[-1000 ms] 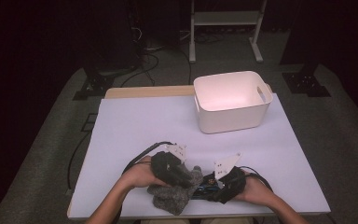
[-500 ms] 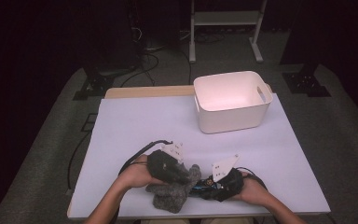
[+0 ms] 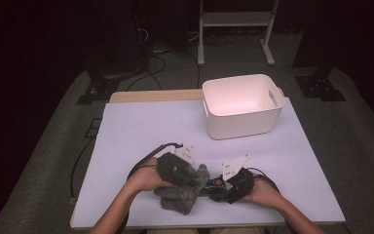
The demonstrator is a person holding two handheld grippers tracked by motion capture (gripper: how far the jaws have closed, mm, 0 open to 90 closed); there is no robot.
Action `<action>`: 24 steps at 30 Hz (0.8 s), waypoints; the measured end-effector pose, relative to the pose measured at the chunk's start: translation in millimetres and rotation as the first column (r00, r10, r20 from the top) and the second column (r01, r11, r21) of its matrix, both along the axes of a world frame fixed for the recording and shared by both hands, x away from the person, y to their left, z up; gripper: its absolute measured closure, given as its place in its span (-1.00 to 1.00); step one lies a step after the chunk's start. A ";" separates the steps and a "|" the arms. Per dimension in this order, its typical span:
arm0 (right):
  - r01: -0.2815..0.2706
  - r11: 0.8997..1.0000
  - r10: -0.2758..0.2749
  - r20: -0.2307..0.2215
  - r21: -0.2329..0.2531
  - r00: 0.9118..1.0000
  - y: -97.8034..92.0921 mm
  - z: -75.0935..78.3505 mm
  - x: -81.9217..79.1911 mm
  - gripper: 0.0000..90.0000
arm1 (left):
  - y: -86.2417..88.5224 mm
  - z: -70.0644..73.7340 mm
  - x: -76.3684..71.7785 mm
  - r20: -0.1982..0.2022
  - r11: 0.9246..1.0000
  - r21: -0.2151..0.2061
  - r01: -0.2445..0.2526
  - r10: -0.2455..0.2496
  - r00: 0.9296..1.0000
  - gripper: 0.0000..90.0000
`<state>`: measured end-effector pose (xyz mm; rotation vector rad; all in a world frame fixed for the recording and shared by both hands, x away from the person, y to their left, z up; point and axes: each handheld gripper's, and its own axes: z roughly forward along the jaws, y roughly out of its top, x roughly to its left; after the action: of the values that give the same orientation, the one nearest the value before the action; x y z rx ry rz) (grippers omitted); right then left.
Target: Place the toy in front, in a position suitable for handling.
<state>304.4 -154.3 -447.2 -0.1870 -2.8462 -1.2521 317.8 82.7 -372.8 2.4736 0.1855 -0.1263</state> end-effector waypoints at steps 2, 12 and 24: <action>0.013 1.000 -0.013 0.002 0.006 1.000 -8.2 -0.2 -2.5 -0.04 | -0.4 0.2 -0.8 0.003 1.000 0.006 0.004 -0.004 1.000 0.78; 0.053 0.996 -0.053 0.001 0.074 0.999 -21.4 3.6 -4.0 0.25 | -18.2 4.6 -2.2 0.027 0.998 0.047 0.034 -0.035 0.999 0.78; 0.056 0.996 -0.059 0.030 0.076 0.998 -19.3 3.5 -9.2 0.25 | -78.2 4.8 -6.3 0.034 0.987 0.073 0.146 -0.149 0.988 0.78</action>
<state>295.2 -173.7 -443.7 -0.2504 -2.8344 -1.3824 311.6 4.5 -368.0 2.5570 -0.0108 -0.1365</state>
